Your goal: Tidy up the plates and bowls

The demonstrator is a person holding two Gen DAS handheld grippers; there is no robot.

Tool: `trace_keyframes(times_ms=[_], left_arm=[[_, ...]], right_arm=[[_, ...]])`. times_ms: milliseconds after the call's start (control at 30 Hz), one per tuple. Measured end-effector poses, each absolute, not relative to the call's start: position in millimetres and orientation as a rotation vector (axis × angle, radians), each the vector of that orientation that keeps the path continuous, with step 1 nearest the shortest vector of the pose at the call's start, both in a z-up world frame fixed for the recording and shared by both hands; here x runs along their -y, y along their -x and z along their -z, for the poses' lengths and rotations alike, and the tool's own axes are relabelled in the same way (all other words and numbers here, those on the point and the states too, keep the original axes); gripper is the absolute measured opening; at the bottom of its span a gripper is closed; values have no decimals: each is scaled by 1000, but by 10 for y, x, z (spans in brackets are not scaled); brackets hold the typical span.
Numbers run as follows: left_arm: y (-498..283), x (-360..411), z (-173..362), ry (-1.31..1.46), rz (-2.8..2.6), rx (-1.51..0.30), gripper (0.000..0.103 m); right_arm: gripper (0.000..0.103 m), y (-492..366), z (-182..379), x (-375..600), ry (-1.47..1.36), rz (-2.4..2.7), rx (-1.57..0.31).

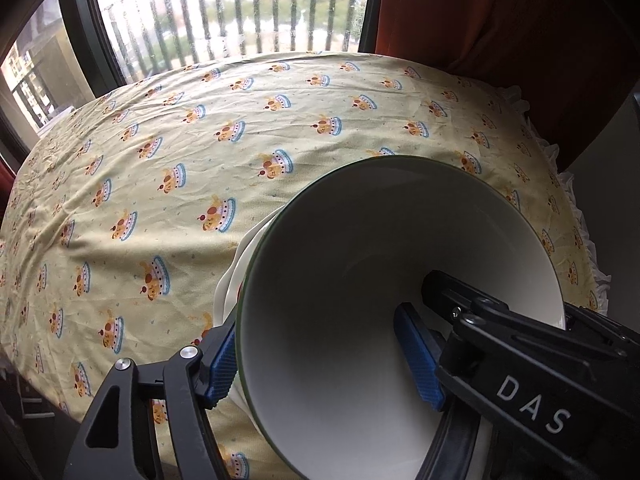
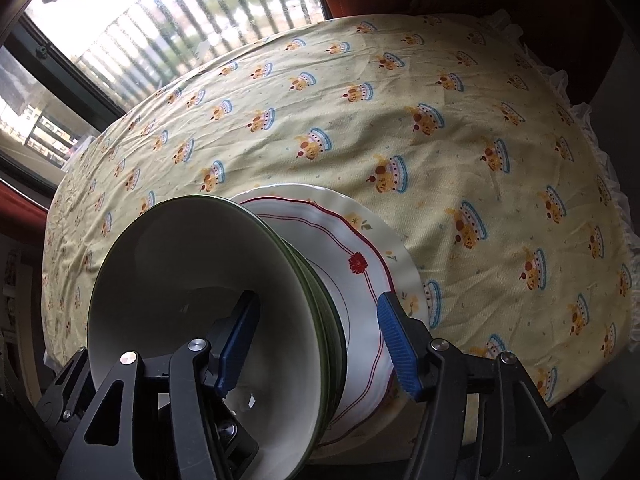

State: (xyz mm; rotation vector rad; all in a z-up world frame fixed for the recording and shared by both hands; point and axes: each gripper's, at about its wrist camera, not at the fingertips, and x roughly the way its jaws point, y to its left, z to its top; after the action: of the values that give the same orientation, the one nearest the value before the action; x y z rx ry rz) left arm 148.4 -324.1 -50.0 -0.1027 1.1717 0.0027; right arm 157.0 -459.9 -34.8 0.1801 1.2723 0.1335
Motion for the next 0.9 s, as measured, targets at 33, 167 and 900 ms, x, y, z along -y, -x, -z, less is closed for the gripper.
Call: trace_keyframes(times_ms=[33, 167, 900], left_arm=[[-1479, 3239, 495, 94, 0, -1174, 77], [-1452, 3206, 416, 63, 19, -1156, 78], [-942, 1829, -334, 2, 86, -783, 87]], right_arm=[[73, -1558, 354, 4624, -189, -124, -1274], [73, -1501, 318, 4660, -214, -105, -1265], [77, -880, -710, 3675, -126, 184, -860]])
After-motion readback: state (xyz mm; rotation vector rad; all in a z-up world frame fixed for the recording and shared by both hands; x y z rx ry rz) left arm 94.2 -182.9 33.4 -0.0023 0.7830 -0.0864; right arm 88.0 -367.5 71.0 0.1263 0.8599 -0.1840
